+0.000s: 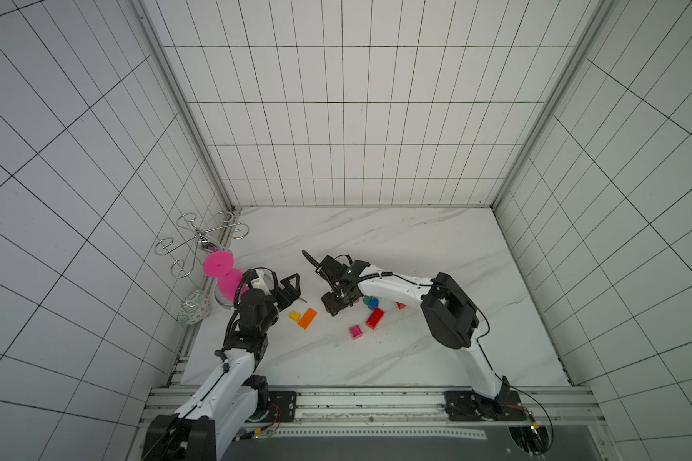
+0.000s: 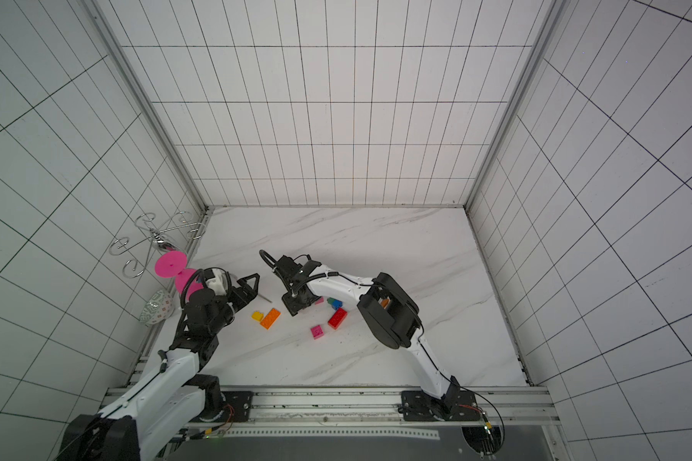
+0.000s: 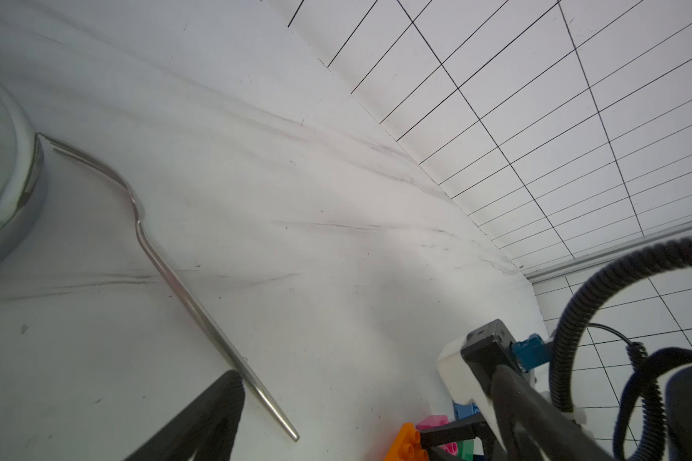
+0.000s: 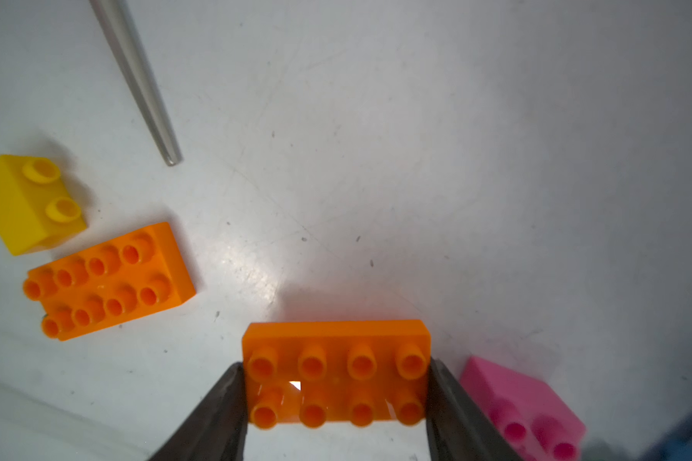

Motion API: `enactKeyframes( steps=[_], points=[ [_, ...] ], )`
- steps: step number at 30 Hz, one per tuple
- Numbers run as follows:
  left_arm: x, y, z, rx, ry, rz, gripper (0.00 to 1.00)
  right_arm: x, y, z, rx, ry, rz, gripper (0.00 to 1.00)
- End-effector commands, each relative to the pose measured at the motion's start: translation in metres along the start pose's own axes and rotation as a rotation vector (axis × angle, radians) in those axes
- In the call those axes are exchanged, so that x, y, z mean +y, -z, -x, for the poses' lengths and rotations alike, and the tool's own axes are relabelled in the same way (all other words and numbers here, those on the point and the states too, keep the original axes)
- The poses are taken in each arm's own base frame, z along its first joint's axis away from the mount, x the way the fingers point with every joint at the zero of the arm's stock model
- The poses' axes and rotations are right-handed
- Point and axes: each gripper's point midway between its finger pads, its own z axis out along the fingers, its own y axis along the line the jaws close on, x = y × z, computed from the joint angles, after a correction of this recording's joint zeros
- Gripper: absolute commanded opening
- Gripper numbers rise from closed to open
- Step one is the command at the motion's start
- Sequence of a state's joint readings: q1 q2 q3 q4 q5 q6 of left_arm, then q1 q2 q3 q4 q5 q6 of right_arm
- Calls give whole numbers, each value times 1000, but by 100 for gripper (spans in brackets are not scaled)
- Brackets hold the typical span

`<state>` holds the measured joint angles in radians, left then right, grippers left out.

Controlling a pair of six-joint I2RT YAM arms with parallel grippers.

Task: Assemble the letter p with lego
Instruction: Adjust the lego brick at the center of the board.

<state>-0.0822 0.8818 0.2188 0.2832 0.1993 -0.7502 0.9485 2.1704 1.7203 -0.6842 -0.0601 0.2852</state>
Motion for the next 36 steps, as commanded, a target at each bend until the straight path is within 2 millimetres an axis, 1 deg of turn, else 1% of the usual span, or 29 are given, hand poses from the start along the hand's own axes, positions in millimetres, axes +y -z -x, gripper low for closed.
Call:
enactKeyframes(
  steps=[1,4,6,7,9,11,14,17,19,21,23,26,28,31,34,36],
  points=[
    [-35,4,6,-28,-71,-130,97,-2,49,13,-77,-77,109,55],
    [-64,8,-4,-15,-155,-221,97,-12,78,15,-129,-142,192,55],
    [-85,13,-14,0,-223,-288,97,-22,96,13,-154,-204,267,55],
    [-94,17,-18,4,-246,-327,97,-25,106,13,-165,-233,310,55],
    [-117,29,-26,-1,-299,-448,97,-32,132,12,-204,-293,406,55],
    [-131,35,-29,-8,-335,-503,97,-39,151,8,-223,-342,485,55],
    [-144,39,-35,-1,-383,-546,97,-46,177,1,-234,-408,601,55],
    [-167,48,-44,10,-460,-651,97,-51,195,-5,-232,-478,698,54],
    [-181,57,-50,-23,-514,-714,97,-51,203,-7,-226,-512,762,54],
    [-190,67,-56,-66,-557,-760,97,-45,212,-5,-226,-540,849,54],
    [-197,72,-63,-71,-607,-788,97,-39,218,-4,-216,-558,931,54],
    [-198,77,-74,-85,-658,-801,97,-30,223,-4,-193,-583,1031,54],
    [-202,76,-80,-78,-686,-800,97,-26,222,-8,-169,-596,1069,54],
    [-204,72,-92,-25,-777,-777,97,-21,218,-15,-137,-604,1088,54],
    [-202,71,-94,-57,-803,-756,97,-10,213,-23,-100,-597,1105,54],
    [-203,69,-96,-55,-812,-752,97,1,212,-28,-78,-575,1122,54]
  ],
)
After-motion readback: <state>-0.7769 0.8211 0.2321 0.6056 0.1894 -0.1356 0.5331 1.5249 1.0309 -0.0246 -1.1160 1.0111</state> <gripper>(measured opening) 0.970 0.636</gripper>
